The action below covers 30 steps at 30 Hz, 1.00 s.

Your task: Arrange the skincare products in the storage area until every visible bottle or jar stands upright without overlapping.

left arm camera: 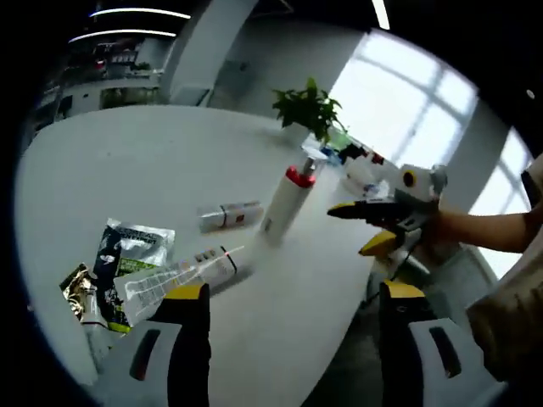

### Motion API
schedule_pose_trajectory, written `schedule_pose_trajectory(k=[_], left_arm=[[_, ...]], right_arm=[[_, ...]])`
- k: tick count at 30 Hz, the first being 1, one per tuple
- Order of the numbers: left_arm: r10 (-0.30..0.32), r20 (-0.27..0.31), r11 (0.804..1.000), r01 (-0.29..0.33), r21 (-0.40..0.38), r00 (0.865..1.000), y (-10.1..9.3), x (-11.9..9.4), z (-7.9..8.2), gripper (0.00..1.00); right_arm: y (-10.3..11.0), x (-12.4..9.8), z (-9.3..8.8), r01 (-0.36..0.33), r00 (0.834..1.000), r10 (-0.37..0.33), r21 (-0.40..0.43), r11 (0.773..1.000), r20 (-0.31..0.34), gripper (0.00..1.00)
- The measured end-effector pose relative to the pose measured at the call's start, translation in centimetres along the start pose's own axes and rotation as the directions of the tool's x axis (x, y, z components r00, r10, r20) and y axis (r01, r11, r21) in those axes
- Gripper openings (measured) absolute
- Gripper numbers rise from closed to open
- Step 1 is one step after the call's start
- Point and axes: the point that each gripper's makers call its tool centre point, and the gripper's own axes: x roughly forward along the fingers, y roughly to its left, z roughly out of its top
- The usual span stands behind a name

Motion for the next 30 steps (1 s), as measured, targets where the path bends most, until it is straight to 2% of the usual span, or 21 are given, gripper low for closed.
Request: schedule_pose_trajectory(k=[10,12,15,17,25,30], left_arm=[[0.096,0.021,0.994,-0.095,-0.059,0.995,0.9,-5.3,-3.1,0.85],[0.140,0.026,0.988,-0.138,-0.070,0.990,1.5,-6.4,-3.7,0.88],[0.175,0.036,0.981,-0.171,-0.094,0.984,2.0,-7.9,-4.4,0.91],[0.196,0.043,0.976,-0.191,-0.107,0.980,2.3,-9.0,-4.9,0.91],[0.255,0.055,0.959,-0.246,-0.140,0.965,2.6,-12.7,-6.7,0.94],[0.266,0.101,0.958,-0.251,-0.142,0.959,2.2,-13.4,-5.3,0.97]], right_arm=[[3.8,-0.7,-0.2,0.001,1.000,-0.002,0.029,1.000,0.025,0.73],[4.3,-0.8,0.3,0.014,0.999,-0.015,0.031,0.999,0.031,0.74],[5.1,-0.7,2.1,0.026,0.994,-0.034,0.073,0.997,0.107,0.75],[5.8,-0.7,2.8,0.023,0.991,-0.033,0.082,0.996,0.128,0.77],[7.8,0.4,3.3,-0.008,0.991,-0.004,0.086,0.996,0.132,0.85],[8.8,1.0,3.0,0.000,0.989,-0.021,0.142,0.990,0.148,0.90]])
